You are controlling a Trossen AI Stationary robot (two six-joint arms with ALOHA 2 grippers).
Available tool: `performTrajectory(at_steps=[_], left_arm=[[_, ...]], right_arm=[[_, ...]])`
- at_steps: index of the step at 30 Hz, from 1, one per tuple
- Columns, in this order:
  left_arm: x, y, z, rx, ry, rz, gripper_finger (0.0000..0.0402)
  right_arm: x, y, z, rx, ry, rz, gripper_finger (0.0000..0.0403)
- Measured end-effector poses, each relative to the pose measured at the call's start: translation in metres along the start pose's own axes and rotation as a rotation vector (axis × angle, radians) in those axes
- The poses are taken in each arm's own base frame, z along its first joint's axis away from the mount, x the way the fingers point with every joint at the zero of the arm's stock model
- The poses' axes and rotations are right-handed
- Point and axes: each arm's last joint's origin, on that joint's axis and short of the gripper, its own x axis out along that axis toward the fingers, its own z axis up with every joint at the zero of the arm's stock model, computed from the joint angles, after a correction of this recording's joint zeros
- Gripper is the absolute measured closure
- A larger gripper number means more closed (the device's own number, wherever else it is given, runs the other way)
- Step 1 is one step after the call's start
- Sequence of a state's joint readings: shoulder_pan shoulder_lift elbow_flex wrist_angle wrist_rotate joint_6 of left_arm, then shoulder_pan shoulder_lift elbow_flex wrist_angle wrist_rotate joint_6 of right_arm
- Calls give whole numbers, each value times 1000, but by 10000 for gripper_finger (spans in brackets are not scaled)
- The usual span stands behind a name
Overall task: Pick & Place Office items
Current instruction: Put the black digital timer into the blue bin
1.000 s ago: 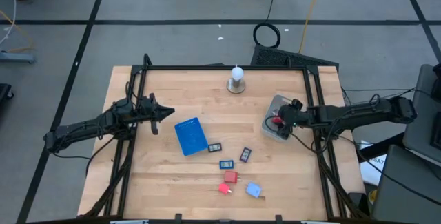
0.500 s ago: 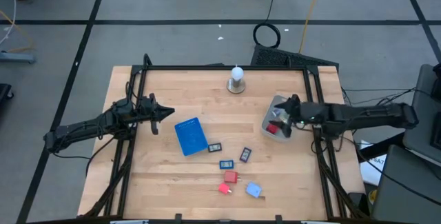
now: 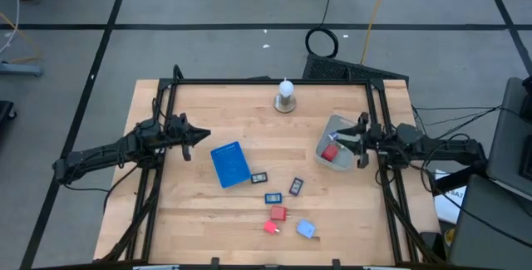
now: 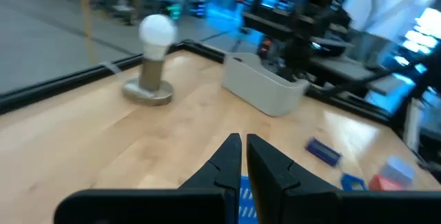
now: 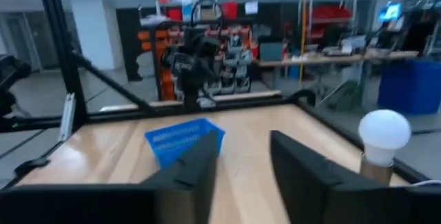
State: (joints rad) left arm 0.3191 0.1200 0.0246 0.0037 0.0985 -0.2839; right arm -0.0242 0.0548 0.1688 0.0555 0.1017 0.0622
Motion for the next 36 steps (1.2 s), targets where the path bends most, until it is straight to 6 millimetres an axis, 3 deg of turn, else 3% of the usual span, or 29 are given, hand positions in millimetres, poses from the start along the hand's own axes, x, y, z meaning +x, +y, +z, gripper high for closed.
performTrajectory(at_steps=[6,14,19,23,29,36], left_arm=[[4,3,1,-33,36,106,394],[28,-21,50,34,158,63,399],[70,-54,77,141,341,-14,400],[114,-91,81,235,499,-83,400],[175,-128,74,302,707,-91,388],[221,-142,55,279,853,-31,326]], right_arm=[[0,-1,-16,-87,-35,-2,391],[0,-1,-17,-97,-54,-1,367],[0,-1,-17,-96,-50,-1,363],[0,-1,-19,-98,-29,-1,367],[1,-1,-23,-48,11,-1,368],[1,-1,-23,-19,10,-2,362]])
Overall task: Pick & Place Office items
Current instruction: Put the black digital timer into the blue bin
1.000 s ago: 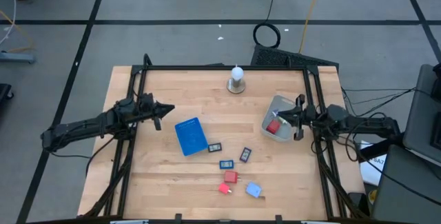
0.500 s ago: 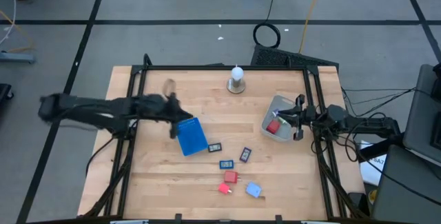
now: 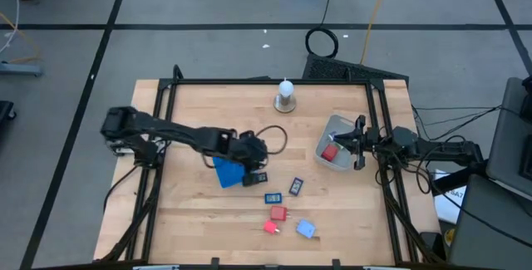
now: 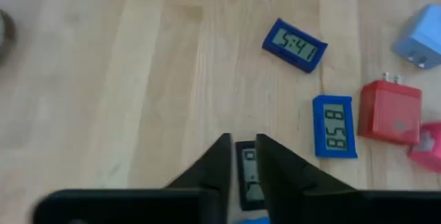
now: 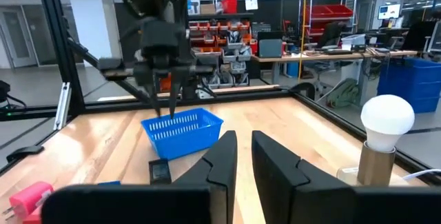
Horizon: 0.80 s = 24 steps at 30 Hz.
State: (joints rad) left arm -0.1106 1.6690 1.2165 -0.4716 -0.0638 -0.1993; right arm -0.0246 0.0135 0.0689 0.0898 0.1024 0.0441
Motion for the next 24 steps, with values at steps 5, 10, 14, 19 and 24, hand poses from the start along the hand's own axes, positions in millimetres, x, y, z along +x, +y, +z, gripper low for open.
performTrajectory(at_steps=[5,10,14,19,24], left_arm=[[25,-11,5,-13,85,-37,255],[48,-25,-2,24,207,-15,193],[62,-34,-6,42,255,26,167],[72,-34,-6,48,259,79,156],[74,-28,-8,11,295,75,156]], right_arm=[[0,0,0,-1,1,0,364],[0,0,0,0,1,0,362],[0,0,0,0,0,-1,364],[0,0,-1,13,5,-1,362],[0,0,-2,9,18,-1,363]])
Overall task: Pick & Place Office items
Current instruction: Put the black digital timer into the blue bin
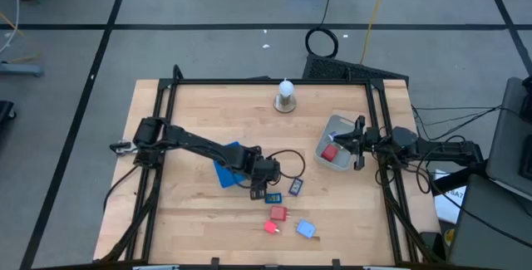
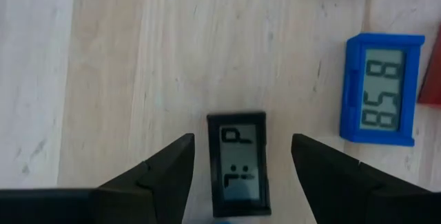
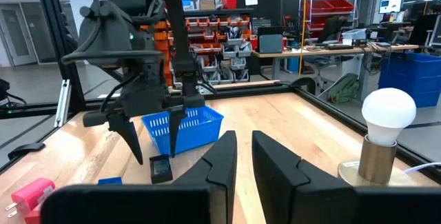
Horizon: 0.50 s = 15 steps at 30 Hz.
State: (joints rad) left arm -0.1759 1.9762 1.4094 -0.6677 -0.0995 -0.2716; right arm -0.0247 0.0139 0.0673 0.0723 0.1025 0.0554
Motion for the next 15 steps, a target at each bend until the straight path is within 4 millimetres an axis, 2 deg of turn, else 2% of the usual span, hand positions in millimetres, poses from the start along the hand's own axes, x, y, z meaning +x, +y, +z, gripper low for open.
performTrajectory(at_steps=[15], left_arm=[[28,8,-3,-9,81,-28,156]], right_arm=[[2,0,-3,-15,32,-1,366]])
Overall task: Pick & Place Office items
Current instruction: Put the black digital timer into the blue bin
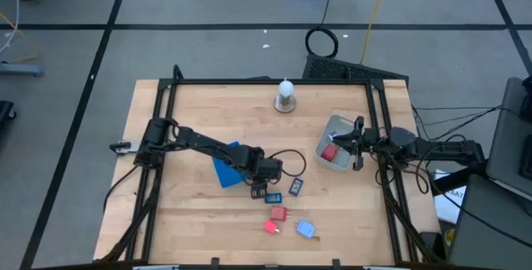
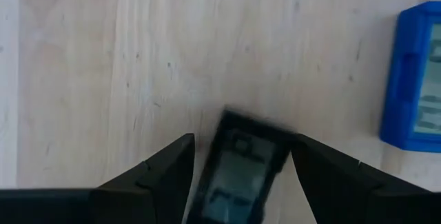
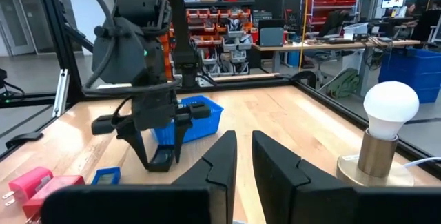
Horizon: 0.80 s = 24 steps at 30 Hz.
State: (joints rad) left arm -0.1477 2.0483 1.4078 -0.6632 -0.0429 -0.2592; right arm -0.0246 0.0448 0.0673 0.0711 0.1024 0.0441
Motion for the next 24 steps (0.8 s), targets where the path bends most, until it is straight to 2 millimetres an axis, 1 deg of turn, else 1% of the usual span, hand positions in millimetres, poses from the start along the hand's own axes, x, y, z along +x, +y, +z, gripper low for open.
performTrajectory(at_steps=[6,11,16,24], left_arm=[[-1,1,1,18,-11,-1,156],[-1,1,1,138,-11,0,156],[-5,1,2,201,-18,-2,156],[-2,3,-3,216,39,-35,156]], right_arm=[[2,0,-1,-3,17,-1,367],[2,0,-2,-5,24,-1,367],[2,0,-2,-5,22,-1,367],[2,0,-2,-5,22,-2,368]])
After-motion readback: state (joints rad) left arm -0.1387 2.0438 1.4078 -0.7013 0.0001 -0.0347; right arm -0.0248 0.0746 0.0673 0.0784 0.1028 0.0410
